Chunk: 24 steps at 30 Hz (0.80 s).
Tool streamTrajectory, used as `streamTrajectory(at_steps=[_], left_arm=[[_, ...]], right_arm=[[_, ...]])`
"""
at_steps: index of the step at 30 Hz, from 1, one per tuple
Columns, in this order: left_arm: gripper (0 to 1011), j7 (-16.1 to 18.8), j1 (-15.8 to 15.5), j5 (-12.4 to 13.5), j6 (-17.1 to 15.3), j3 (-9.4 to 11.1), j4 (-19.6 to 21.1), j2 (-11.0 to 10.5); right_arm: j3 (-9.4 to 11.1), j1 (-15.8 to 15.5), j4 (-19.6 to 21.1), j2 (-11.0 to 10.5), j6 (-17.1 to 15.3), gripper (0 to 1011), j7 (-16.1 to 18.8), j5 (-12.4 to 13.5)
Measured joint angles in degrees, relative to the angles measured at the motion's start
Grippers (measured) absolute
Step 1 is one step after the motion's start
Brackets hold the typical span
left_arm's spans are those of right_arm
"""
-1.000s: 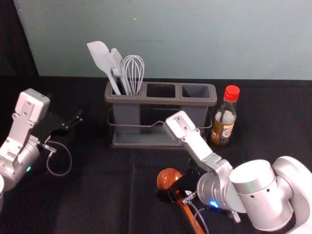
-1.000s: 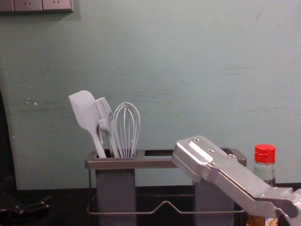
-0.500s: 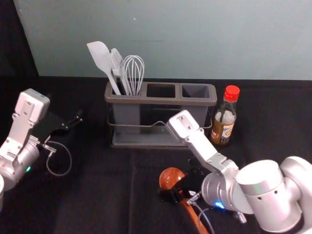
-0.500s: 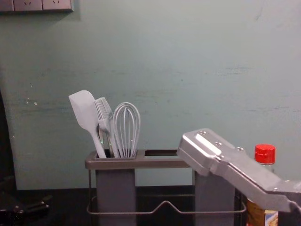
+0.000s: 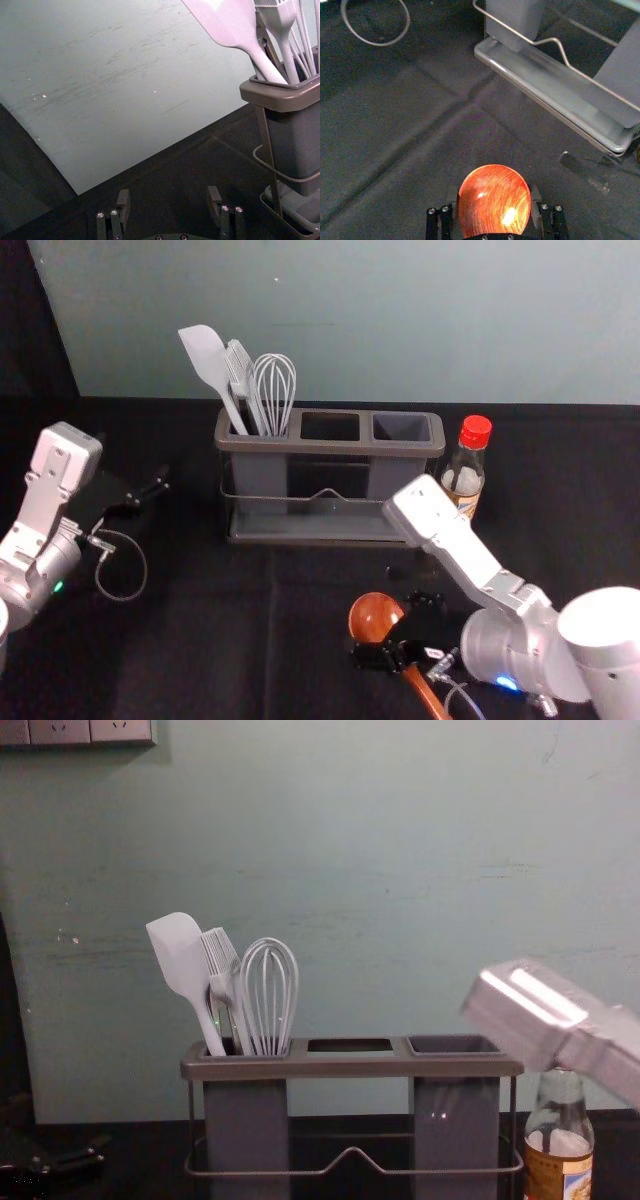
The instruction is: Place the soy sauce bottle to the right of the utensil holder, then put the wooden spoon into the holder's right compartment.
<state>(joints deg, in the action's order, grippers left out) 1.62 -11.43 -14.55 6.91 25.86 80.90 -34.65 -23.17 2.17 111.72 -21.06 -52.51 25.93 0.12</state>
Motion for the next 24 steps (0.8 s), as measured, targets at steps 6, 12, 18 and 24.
streamTrajectory(at_steps=[6,12,18,24], left_arm=[[1005,0.00,0.00,0.00,0.00,0.00,0.00,0.00],[1005,0.00,0.00,0.00,0.00,0.00,0.00,0.00],[1005,0.00,0.00,0.00,0.00,0.00,0.00,0.00],[1005,0.00,0.00,0.00,0.00,0.00,0.00,0.00]], right_arm=[[2.26,-3.82,3.05,-1.50,6.22,837,0.19,-0.03],[5.02,-9.04,5.67,-2.47,17.53,837,-2.23,-0.58],[7.45,-13.79,5.82,-3.56,34.05,837,-4.24,0.01],[9.27,-17.02,3.45,-3.94,51.41,837,-6.55,1.38]])
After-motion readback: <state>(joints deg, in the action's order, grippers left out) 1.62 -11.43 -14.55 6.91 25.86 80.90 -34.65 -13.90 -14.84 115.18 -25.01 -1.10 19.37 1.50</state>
